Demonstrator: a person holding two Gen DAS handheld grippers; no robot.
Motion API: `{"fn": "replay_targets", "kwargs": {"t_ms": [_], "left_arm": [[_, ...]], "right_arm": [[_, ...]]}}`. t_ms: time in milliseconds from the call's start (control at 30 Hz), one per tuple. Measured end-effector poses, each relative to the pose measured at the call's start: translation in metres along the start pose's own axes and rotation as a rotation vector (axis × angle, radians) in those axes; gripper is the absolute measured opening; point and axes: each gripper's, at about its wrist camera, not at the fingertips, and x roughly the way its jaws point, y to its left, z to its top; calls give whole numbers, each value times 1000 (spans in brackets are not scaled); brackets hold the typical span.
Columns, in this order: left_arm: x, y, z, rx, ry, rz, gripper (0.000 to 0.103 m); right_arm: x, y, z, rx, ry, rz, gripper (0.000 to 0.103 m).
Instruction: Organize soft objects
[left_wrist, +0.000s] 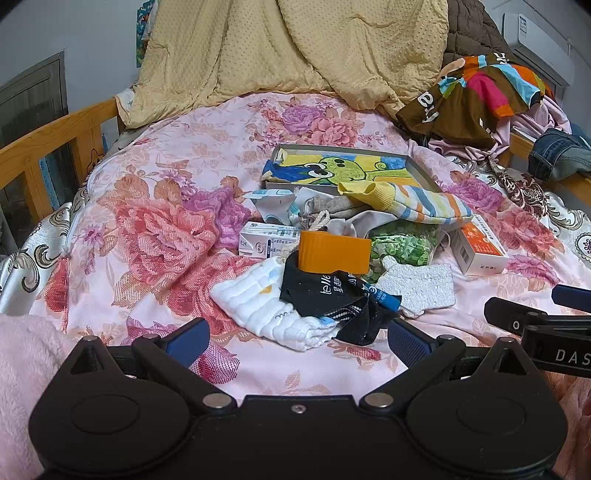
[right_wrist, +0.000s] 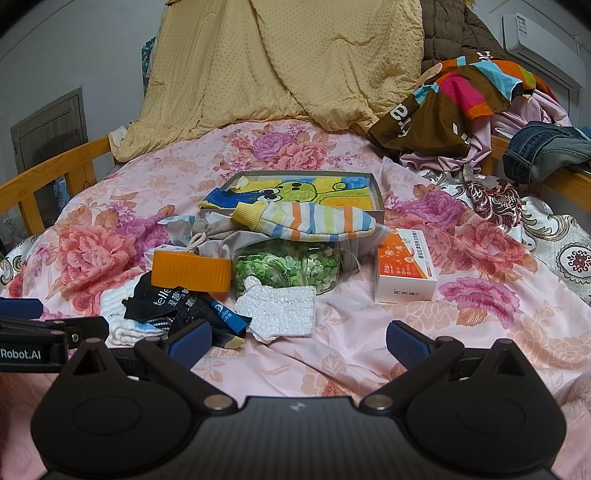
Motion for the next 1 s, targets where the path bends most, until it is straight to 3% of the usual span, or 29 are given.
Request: {"fn": "replay_targets", "kwargs": {"t_ms": [700,1000], "left_arm": [[0,0,1,-1,3,-2,102],[16,14,19,-75,105,-103,102]], "right_arm": [[1,0,-4,3,8,7,103],[13,-4,8,18,83,83,103]]}}
